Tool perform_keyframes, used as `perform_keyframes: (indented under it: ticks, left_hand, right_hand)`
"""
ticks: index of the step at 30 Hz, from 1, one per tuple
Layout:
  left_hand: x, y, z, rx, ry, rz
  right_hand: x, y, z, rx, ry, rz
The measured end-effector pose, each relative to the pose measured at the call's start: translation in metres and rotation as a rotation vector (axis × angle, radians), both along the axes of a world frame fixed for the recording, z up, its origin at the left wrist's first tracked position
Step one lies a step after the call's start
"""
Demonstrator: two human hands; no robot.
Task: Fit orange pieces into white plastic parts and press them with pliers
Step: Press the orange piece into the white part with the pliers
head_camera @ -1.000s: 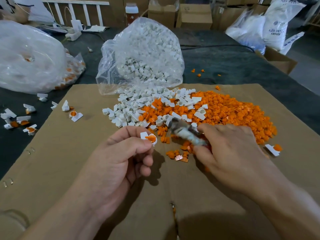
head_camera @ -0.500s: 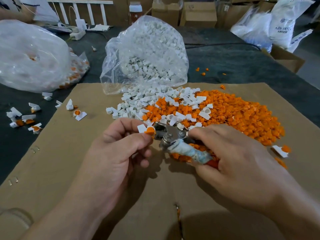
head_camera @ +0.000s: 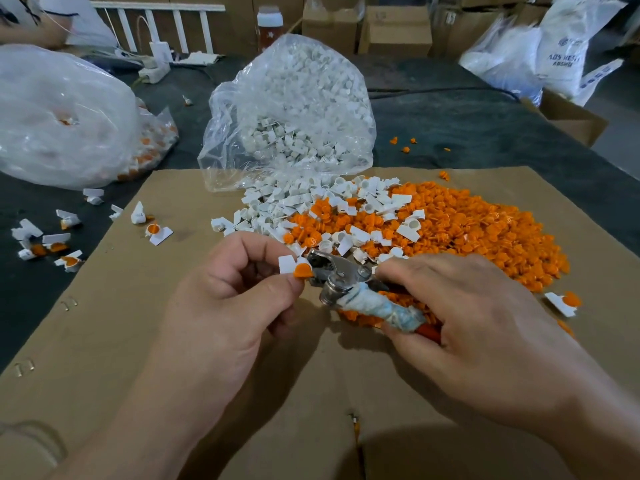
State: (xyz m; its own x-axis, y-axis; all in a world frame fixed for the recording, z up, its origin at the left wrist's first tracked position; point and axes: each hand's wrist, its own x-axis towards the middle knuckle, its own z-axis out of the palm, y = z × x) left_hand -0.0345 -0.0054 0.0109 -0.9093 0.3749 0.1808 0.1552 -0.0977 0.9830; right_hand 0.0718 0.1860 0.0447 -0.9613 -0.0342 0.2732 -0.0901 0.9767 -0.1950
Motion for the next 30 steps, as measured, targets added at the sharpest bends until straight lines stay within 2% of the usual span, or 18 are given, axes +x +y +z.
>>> perform_keyframes:
  ticks: [7, 20, 30]
  left_hand:
    - [0.0009, -0.0002, -0.0002, -0.026, 0.062, 0.025]
    - [0.0060, 0.0004, 0.0058, 0.059, 0.081, -0.051]
    - [0.0079, -0.0021, 0.0027, 0.006, 0.111, -0.099]
  right_hand:
    - [0.0006, 0.0016, -0.0004, -0.039, -0.003, 0.027]
    - [0.0020, 0.0009, 0.0000, -0.049, 0.069, 0.034]
    - [-0.0013, 0.0033, -0.0023, 0.015, -0.017, 0.010]
